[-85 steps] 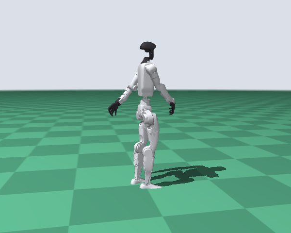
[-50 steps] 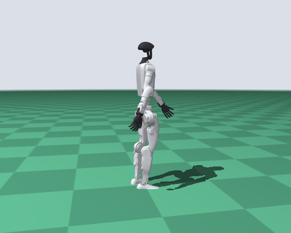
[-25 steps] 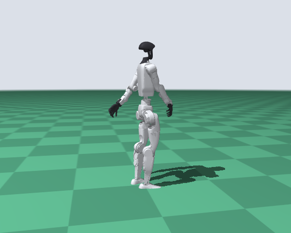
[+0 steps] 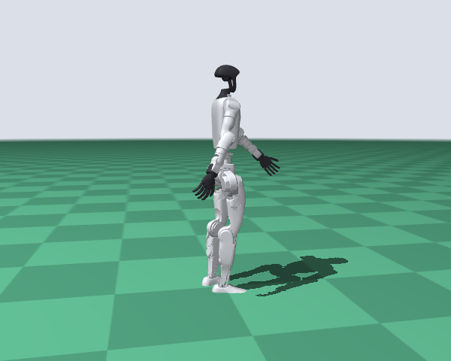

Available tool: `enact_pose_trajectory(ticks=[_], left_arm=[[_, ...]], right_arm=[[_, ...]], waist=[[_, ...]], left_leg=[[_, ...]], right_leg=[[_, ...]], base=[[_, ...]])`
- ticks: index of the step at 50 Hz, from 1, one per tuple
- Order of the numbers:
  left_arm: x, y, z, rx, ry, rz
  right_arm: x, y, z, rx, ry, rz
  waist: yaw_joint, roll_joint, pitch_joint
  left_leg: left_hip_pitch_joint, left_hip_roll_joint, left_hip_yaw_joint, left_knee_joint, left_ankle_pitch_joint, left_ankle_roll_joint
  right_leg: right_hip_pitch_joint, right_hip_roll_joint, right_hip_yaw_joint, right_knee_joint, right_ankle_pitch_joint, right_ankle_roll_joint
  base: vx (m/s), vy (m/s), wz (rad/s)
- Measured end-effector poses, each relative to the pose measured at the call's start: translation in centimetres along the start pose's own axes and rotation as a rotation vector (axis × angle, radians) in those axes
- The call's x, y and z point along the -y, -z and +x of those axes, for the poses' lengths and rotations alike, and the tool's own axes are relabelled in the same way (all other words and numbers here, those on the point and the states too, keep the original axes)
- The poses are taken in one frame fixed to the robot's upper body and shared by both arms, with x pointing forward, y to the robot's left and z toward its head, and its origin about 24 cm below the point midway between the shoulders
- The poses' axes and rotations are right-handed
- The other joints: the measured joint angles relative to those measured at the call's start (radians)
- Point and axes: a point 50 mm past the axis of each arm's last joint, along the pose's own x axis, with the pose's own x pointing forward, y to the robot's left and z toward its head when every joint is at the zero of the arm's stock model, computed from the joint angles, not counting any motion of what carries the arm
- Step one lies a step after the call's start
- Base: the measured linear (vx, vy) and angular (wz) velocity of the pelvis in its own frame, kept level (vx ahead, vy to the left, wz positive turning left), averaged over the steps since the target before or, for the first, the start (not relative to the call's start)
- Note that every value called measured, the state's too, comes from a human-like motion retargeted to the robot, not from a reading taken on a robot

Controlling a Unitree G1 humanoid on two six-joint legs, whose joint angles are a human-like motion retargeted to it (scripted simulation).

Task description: Upper body actions

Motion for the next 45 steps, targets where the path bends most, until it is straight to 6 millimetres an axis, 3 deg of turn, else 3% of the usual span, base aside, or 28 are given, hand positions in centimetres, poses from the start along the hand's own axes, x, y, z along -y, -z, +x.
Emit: enact_pose_trajectory(ticks=[2,4,8,12,16,19,22,24,26,28,30,32,35,40,42,45], left_arm=[[0.0,2.0,-0.2,-0.06,0.003,-0.021],[0.0,5.2,-0.8,-0.16,0.031,-0.047],[-0.2,14.2,-4.1,-0.478,0.089,-0.098],[-0.6,24.3,-11.6,-0.904,0.067,-0.176],[0.7,32.1,-22.2,-1.316,0.025,-0.363],[2.6,35.2,-29.8,-1.515,0.026,-0.522],[4.4,36.5,-35.3,-1.623,0.015,-0.641],[5.1,36.8,-37.6,-1.679,-0.022,-0.689],[5.3,36.9,-38.6,-1.708,-0.07,-0.726],[5.2,36.8,-38.1,-1.701,-0.121,-0.755],[4.8,36.6,-35.8,-1.647,-0.161,-0.781],[4.0,35.8,-31.8,-1.535,-0.174,-0.792],[2.3,33.1,-24.3,-1.331,-0.129,-0.745],[0.5,24.8,-12.2,-0.928,0.038,-0.517],[0.4,20.9,-8.5,-0.766,0.081,-0.399],[0.4,15.1,-4.6,-0.549,0.123,-0.22]], right_arm=[[-0.1,-1.1,-0.2,0.021,0.007,0.011],[-0.4,-3.3,-0.7,0.079,-0.009,-0.018],[-0.9,-10.0,-3.0,0.257,-0.063,-0.202],[-1.8,-18.9,-8.3,0.544,-0.09,-0.479],[-4.1,-27.2,-17.4,0.923,-0.145,-0.736],[-6.0,-30.8,-24.7,1.203,-0.196,-0.859],[-7.4,-32.2,-30.6,1.444,-0.237,-0.944],[-7.5,-32.5,-33.0,1.553,-0.211,-0.97],[-7.3,-32.7,-33.9,1.616,-0.157,-0.98],[-7.0,-32.7,-33.4,1.622,-0.106,-0.985],[-6.6,-32.4,-31.4,1.563,-0.078,-0.983],[-6.1,-31.7,-28.0,1.447,-0.08,-0.961],[-5.0,-29.3,-21.1,1.194,-0.101,-0.853],[-2.3,-20.9,-10.0,0.646,-0.111,-0.381],[-1.6,-17.4,-7.3,0.468,-0.077,-0.218],[-1.5,-13.8,-5.1,0.333,0.005,-0.074]], waist=[[0.004,0.003,0.001],[0.006,0.006,0.001],[0.011,0.009,0.003],[0.015,0.011,0.007],[0.003,0.018,0.012],[-0.013,0.027,0.01],[-0.022,0.032,0.008],[-0.022,0.029,0.009],[-0.023,0.024,0.011],[-0.024,0.018,0.012],[-0.025,0.013,0.01],[-0.023,0.009,0.006],[-0.008,0.001,0.0],[0.026,-0.022,0.009],[0.036,-0.028,0.009],[0.037,-0.03,-0.002]], left_leg=[[0.001,-0.001,0.001,-0.001,0.0,0.001],[0.001,-0.002,-0.005,-0.002,0.002,0.002],[0.004,-0.006,-0.022,-0.005,0.007,0.006],[0.02,-0.008,-0.026,-0.011,0.007,0.008],[0.031,-0.001,-0.006,-0.018,0.002,0.006],[0.032,0.007,0.014,-0.024,-0.001,0.002],[0.03,0.015,0.03,-0.025,-0.005,-0.003],[0.031,0.018,0.035,-0.025,-0.007,-0.005],[0.033,0.018,0.034,-0.024,-0.007,-0.006],[0.033,0.017,0.028,-0.023,-0.005,-0.006],[0.031,0.014,0.02,-0.023,-0.002,-0.005],[0.026,0.01,0.009,-0.022,0.002,-0.004],[0.019,0.003,-0.008,-0.02,0.008,-0.001],[0.016,-0.006,-0.039,-0.01,0.015,0.004],[0.009,-0.009,-0.047,-0.006,0.016,0.004],[-0.007,-0.013,-0.063,0.001,0.018,0.003]], right_leg=[[0.001,0.0,0.0,0.001,0.0,-0.001],[0.003,0.0,-0.002,0.001,-0.002,-0.001],[0.007,0.003,0.007,0.004,-0.009,-0.002],[0.009,0.01,0.037,0.009,-0.01,-0.004],[-0.003,0.022,0.071,0.016,-0.007,-0.004],[-0.02,0.031,0.095,0.021,-0.004,-0.005],[-0.034,0.038,0.112,0.023,0.0,-0.004],[-0.036,0.04,0.117,0.022,0.001,-0.005],[-0.033,0.04,0.117,0.021,0.001,-0.005],[-0.028,0.039,0.113,0.019,0.0,-0.005],[-0.023,0.037,0.104,0.016,-0.001,-0.005],[-0.018,0.033,0.089,0.012,-0.003,-0.005],[-0.005,0.025,0.06,0.006,-0.007,-0.005],[0.03,0.01,0.007,-0.003,-0.015,0.002],[0.035,0.006,-0.006,-0.004,-0.018,0.005],[0.033,-0.001,-0.017,-0.007,-0.021,0.009]], base=[[0.0,0.0,0.0],[0.0,0.0,0.09],[0.0,0.0,0.21],[0.0,0.0,0.0],[0.01,-0.03,-0.26],[0.01,-0.01,-0.35],[-0.01,0.0,-0.28],[0.0,0.0,0.0],[0.0,0.0,0.0],[0.0,0.0,0.0],[0.01,-0.02,0.22],[0.0,0.01,0.28],[0.02,0.01,0.38],[-0.02,-0.01,0.38],[-0.04,0.0,0.25],[0.0,0.01,0.14]])
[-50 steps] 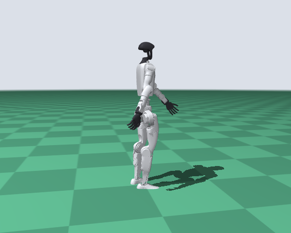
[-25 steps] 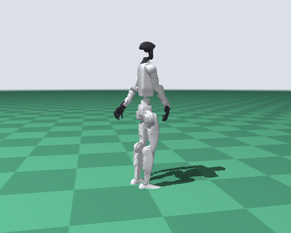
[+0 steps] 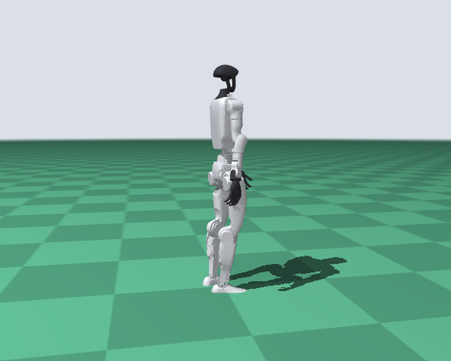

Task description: Upper body actions

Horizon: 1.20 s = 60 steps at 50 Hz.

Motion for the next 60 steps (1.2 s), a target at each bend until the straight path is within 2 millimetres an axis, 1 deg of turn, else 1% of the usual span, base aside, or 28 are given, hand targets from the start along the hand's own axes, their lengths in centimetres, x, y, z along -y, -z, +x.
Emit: enact_pose_trajectory(ticks=[3,5,7,8,10,12,13,15,17,19,22,24,27,29,32,35,39,42,45,50,54,60], left_arm=[[1.0,-4.9,-0.5,0.157,-0.003,0.157],[1.3,-7.3,-1.0,0.237,-0.025,0.224],[1.1,-8.6,-1.4,0.296,-0.059,0.253],[1.0,-9.0,-1.6,0.316,-0.075,0.258],[0.5,-9.0,-1.7,0.334,-0.102,0.253],[-0.2,-7.9,-1.5,0.309,-0.114,0.239],[-0.6,-7.1,-1.3,0.283,-0.116,0.232],[-1.5,-4.6,-0.9,0.202,-0.116,0.214],[-2.3,-1.3,-0.6,0.078,-0.111,0.184],[-3.1,2.6,-0.6,-0.08,-0.098,0.138],[-3.9,8.4,-1.5,-0.325,-0.065,0.04],[-4.0,11.4,-2.3,-0.446,-0.042,-0.042],[-3.7,14.5,-3.1,-0.53,-0.04,-0.181],[-3.4,15.7,-3.3,-0.528,-0.054,-0.258],[-2.9,17.0,-3.3,-0.506,-0.064,-0.325],[-2.8,17.9,-3.5,-0.512,-0.064,-0.329],[-3.1,19.1,-4.1,-0.578,-0.067,-0.257],[-3.1,19.4,-4.3,-0.613,-0.067,-0.186],[-3.2,19.3,-4.2,-0.608,-0.069,-0.124],[-3.1,18.3,-3.5,-0.558,-0.079,-0.072],[-2.8,17.6,-3.2,-0.533,-0.071,-0.082],[-2.9,16.5,-2.9,-0.503,-0.067,-0.098]], right_arm=[[-0.5,1.3,0.3,0.011,-0.031,0.008],[-0.6,1.6,0.4,0.021,-0.088,-0.016],[-0.4,1.4,0.4,0.031,-0.109,-0.042],[-0.2,1.2,0.3,0.039,-0.106,-0.052],[0.1,0.5,0.3,0.062,-0.095,-0.065],[0.1,-0.4,0.1,0.09,-0.093,-0.07],[0.1,-0.9,0.0,0.108,-0.098,-0.071],[-0.2,-2.0,-0.2,0.148,-0.12,-0.073],[-0.6,-3.1,-0.4,0.19,-0.149,-0.082],[-0.8,-4.1,-0.7,0.234,-0.174,-0.1],[-1.0,-5.5,-1.1,0.295,-0.188,-0.141],[-0.9,-6.2,-1.3,0.326,-0.188,-0.177],[-0.7,-6.7,-1.5,0.349,-0.186,-0.242],[-0.6,-6.7,-1.4,0.342,-0.19,-0.282],[-0.4,-6.1,-1.3,0.307,-0.209,-0.318],[-0.4,-5.3,-1.1,0.263,-0.229,-0.316],[-0.4,-4.1,-0.8,0.207,-0.237,-0.278],[-0.5,-3.5,-0.6,0.183,-0.233,-0.264],[-0.6,-3.0,-0.5,0.168,-0.231,-0.267],[-0.7,-2.6,-0.4,0.159,-0.228,-0.266],[-0.7,-2.9,-0.5,0.166,-0.235,-0.272],[-0.8,-4.1,-0.8,0.207,-0.242,-0.288]], waist=[[-0.019,0.008,-0.022],[-0.034,0.016,-0.033],[-0.047,0.024,-0.038],[-0.053,0.029,-0.039],[-0.06,0.036,-0.037],[-0.064,0.04,-0.033],[-0.065,0.041,-0.031],[-0.063,0.044,-0.029],[-0.063,0.046,-0.03],[-0.065,0.047,-0.03],[-0.066,0.05,-0.026],[-0.064,0.049,-0.021],[-0.056,0.044,-0.013],[-0.051,0.041,-0.013],[-0.042,0.036,-0.017],[-0.035,0.032,-0.017],[-0.027,0.025,-0.014],[-0.028,0.021,-0.016],[0.006,0.02,-0.022],[0.034,0.019,-0.026],[0.001,0.021,-0.029],[-0.007,0.027,-0.036]], left_leg=[[-0.014,-0.003,-0.01,0.0,0.001,0.0],[-0.02,-0.003,-0.008,-0.002,0.001,0.0],[-0.022,0.0,0.001,-0.003,0.0,0.0],[-0.022,0.001,0.006,-0.003,-0.001,-0.001],[-0.019,0.005,0.018,-0.004,-0.003,-0.001],[-0.012,0.007,0.03,-0.005,-0.006,0.0],[-0.008,0.007,0.035,-0.007,-0.007,0.0],[-0.001,0.009,0.046,-0.009,-0.009,0.0],[0.003,0.01,0.052,-0.011,-0.01,0.0],[0.005,0.012,0.055,-0.012,-0.011,-0.001],[0.008,0.014,0.058,-0.012,-0.013,-0.001],[0.011,0.014,0.058,-0.012,-0.014,-0.001],[0.015,0.014,0.058,-0.013,-0.013,-0.002],[0.014,0.013,0.057,-0.014,-0.013,-0.002],[0.011,0.012,0.053,-0.015,-0.012,-0.003],[0.01,0.011,0.046,-0.013,-0.012,-0.002],[0.008,0.008,0.032,-0.009,-0.01,-0.002],[0.005,0.006,0.022,-0.006,-0.008,-0.002],[0.004,0.013,0.05,-0.006,-0.012,-0.004],[0.006,0.015,0.063,-0.006,-0.014,-0.005],[0.002,0.005,0.027,-0.004,-0.009,-0.001],[-0.002,0.003,0.023,-0.005,-0.008,0.0]], right_leg=[[-0.008,-0.002,-0.003,-0.003,-0.001,0.002],[-0.016,-0.002,0.001,-0.003,-0.001,0.003],[-0.023,0.0,0.009,-0.001,0.0,0.003],[-0.026,0.001,0.014,0.0,0.001,0.002],[-0.03,0.005,0.026,0.002,0.003,0.001],[-0.032,0.009,0.038,0.004,0.004,-0.001],[-0.032,0.011,0.043,0.004,0.005,-0.002],[-0.033,0.015,0.052,0.006,0.006,-0.004],[-0.034,0.017,0.059,0.008,0.006,-0.005],[-0.036,0.019,0.065,0.009,0.006,-0.006],[-0.036,0.022,0.07,0.011,0.006,-0.007],[-0.035,0.023,0.071,0.011,0.006,-0.007],[-0.035,0.022,0.074,0.013,0.006,-0.008],[-0.036,0.021,0.074,0.013,0.006,-0.007],[-0.038,0.019,0.072,0.013,0.005,-0.006],[-0.035,0.017,0.067,0.012,0.003,-0.006],[-0.022,0.013,0.053,0.009,-0.002,-0.004],[-0.014,0.011,0.043,0.007,-0.006,-0.001],[-0.009,0.014,0.07,0.007,-0.014,0.005],[-0.005,0.014,0.083,0.006,-0.016,0.008],[-0.005,0.009,0.048,0.003,-0.012,0.005],[-0.009,0.008,0.045,0.003,-0.011,0.005]], base=[[0.0,0.0,0.0],[0.0,0.0,0.0],[0.01,0.01,-0.21],[0.0,0.01,-0.27],[-0.01,0.02,-0.31],[-0.01,0.01,-0.31],[0.0,0.0,-0.29],[0.01,0.0,-0.25],[0.01,0.0,-0.1],[0.0,0.0,0.0],[0.0,0.0,0.0],[0.0,0.0,0.0],[0.0,0.0,0.0],[0.0,0.0,0.0],[0.0,0.0,0.0],[0.0,0.0,0.0],[0.01,0.0,0.16],[0.01,0.0,0.16],[0.01,0.01,-0.38],[0.01,0.01,-0.11],[0.0,0.02,0.42],[0.0,0.0,0.0]])
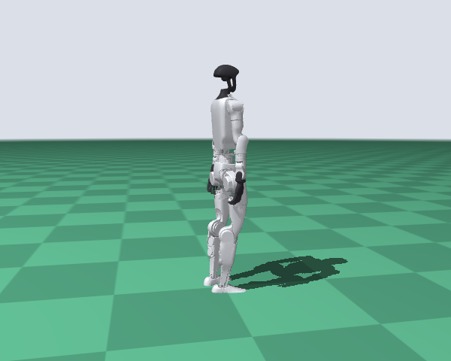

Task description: Upper body actions

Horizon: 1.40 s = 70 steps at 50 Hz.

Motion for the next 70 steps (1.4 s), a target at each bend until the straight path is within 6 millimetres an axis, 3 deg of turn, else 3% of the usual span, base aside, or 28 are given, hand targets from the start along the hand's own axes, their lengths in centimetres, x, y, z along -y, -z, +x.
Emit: enact_pose_trajectory(ticks=[10,30,49,70], left_arm=[[-0.4,-0.5,-0.2,0.016,-0.003,0.014],[0.0,1.6,0.2,-0.054,0.017,0.015],[0.2,0.6,0.1,-0.024,0.021,0.033],[0.2,1.1,0.2,-0.039,0.022,0.028]], right_arm=[[0.0,-1.1,-0.1,0.039,-0.019,-0.024],[-0.7,0.9,0.1,-0.03,-0.028,0.03],[-0.4,0.3,0.1,-0.013,-0.022,-0.015],[-0.5,0.4,0.1,-0.014,-0.026,-0.008]], waist=[[-0.006,0.008,-0.008],[-0.019,0.008,-0.017],[-0.023,0.009,-0.005],[-0.031,0.009,-0.008]], left_leg=[[-0.002,0.0,0.006,-0.001,-0.002,0.001],[-0.004,-0.007,0.012,-0.006,0.001,0.005],[-0.005,-0.008,0.008,0.001,0.002,0.005],[0.004,-0.013,-0.005,-0.006,0.001,0.01]], right_leg=[[-0.008,0.001,0.009,0.001,0.003,-0.001],[-0.016,0.001,0.016,-0.003,0.01,-0.005],[-0.013,-0.002,0.013,-0.002,0.014,-0.007],[-0.008,0.0,0.0,-0.002,0.011,-0.007]], base=[[0.0,0.0,0.0],[0.0,0.0,0.0],[0.0,0.0,0.0],[0.0,0.0,0.0]])
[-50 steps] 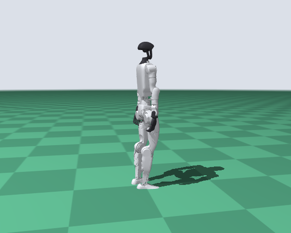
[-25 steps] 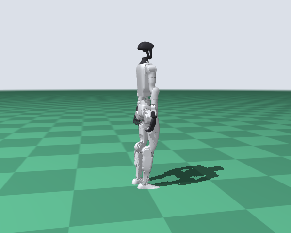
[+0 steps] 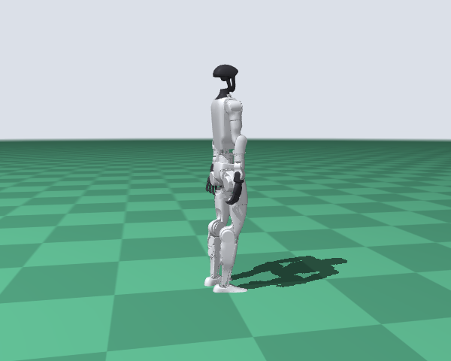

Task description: Upper body actions

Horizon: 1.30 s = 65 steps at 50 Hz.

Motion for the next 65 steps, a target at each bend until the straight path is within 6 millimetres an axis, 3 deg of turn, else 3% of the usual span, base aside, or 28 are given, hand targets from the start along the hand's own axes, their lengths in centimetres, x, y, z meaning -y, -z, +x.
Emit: enact_pose_trajectory(ticks=[65], left_arm=[[-0.06,-0.2,-0.03,0.008,-0.013,0.005]], right_arm=[[-0.14,-0.09,0.02,0.005,-0.005,-0.015]], waist=[[0.014,-0.005,-0.005]], left_leg=[[0.002,0.007,0.018,0.002,-0.001,-0.003]], right_leg=[[0.0,0.006,0.018,0.002,0.0,-0.002]], base=[[0.0,0.0,0.0]])
